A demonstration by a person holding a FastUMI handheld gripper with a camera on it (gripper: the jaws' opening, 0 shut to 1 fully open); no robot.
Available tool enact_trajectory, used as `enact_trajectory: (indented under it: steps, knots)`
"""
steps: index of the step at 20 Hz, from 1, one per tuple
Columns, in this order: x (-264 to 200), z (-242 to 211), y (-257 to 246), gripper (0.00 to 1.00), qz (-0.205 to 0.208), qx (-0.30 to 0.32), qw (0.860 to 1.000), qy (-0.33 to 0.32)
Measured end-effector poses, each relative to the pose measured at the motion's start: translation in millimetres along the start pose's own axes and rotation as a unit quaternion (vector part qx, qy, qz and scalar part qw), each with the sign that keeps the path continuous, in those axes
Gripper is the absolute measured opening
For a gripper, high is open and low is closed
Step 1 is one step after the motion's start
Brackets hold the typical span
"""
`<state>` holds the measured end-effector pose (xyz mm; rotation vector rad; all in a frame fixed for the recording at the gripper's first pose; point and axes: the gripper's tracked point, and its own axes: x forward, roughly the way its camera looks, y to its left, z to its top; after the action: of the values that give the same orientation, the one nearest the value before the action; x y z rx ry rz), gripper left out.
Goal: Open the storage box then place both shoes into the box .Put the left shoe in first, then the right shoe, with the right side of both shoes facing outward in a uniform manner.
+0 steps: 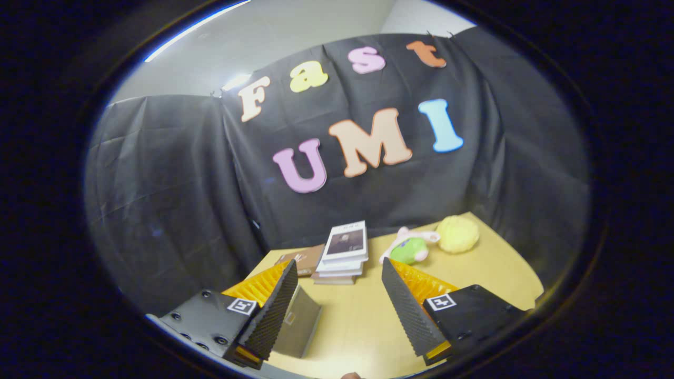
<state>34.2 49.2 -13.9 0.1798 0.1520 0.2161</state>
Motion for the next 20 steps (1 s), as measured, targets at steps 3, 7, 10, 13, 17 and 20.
enact_trajectory:
  steps: [3,7,10,13,17,20]
  knots:
    - [-17.2,15.9,-26.5,1.0,-0.047,-0.026,0.997,-0.058]
    - [-36.1,38.1,-26.3,1.0,-0.057,-0.057,0.986,-0.147]
    - [-60.9,36.5,-27.5,1.0,-0.079,-0.097,0.979,-0.16]
    - [-67.8,31.9,-21.1,1.0,-0.09,-0.098,0.978,-0.158]
    - [-64.1,23.6,-24.6,1.0,-0.102,-0.101,0.978,-0.151]
    - [-71.6,18.1,-27.0,1.0,-0.11,-0.103,0.977,-0.149]
